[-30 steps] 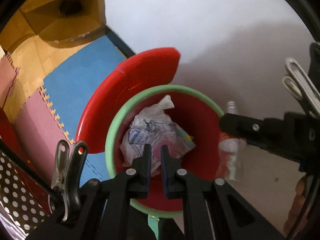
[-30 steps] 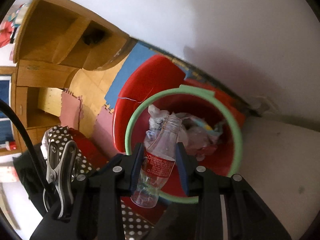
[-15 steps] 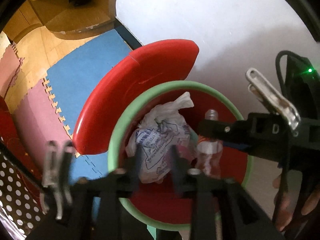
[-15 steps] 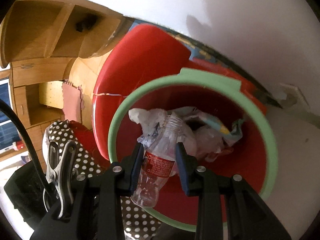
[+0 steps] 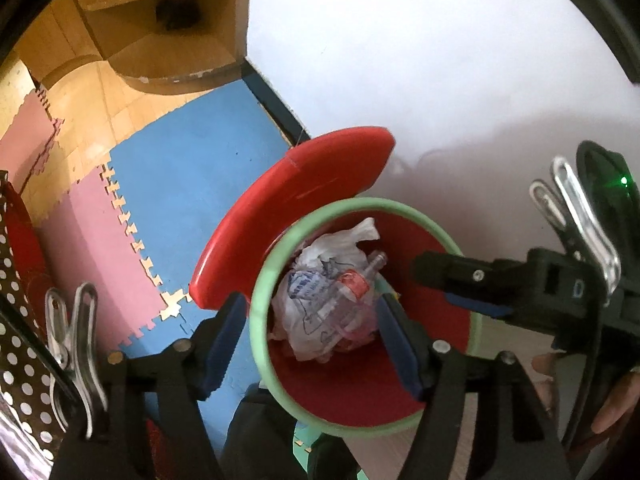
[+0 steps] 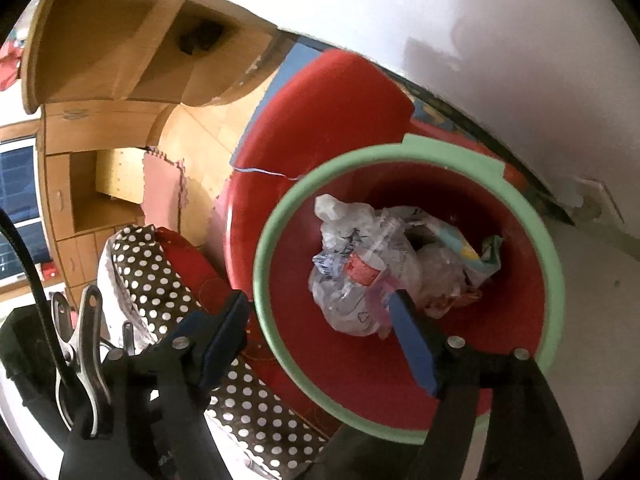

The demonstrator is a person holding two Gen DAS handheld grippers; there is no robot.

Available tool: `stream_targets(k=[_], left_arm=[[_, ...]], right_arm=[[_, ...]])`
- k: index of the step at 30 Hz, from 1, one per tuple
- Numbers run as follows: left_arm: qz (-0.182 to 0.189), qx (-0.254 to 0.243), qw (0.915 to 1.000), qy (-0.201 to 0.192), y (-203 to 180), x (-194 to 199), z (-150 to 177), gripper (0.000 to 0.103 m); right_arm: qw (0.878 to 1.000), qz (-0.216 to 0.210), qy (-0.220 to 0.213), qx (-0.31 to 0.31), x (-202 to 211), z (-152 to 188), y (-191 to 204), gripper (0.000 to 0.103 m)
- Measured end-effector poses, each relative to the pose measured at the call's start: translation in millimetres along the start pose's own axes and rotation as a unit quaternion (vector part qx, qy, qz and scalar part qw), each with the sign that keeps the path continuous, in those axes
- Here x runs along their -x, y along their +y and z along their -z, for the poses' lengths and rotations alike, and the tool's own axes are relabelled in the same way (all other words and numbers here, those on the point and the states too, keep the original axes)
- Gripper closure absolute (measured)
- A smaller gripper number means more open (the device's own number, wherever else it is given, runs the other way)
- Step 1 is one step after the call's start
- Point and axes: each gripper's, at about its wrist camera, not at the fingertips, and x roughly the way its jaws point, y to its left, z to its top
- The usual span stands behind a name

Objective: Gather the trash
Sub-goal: 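Open both grippers to drop the bottle and pink ring into the bucket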

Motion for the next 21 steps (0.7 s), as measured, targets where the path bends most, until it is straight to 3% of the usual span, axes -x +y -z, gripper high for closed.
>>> stream_targets(k=[11,21], left_arm=[[0.019,-0.045,0.9983,-0.032,-34,75,6,0.030],[0.024,-0.083,0.9936,-0.073,-53,161,23,0.030]], right_arm=[[0.997,0.005,-0.071,0.026,78,21,30,0.027],[0.987,-0.001,-0.152,0.049,155,75,64,0.027]])
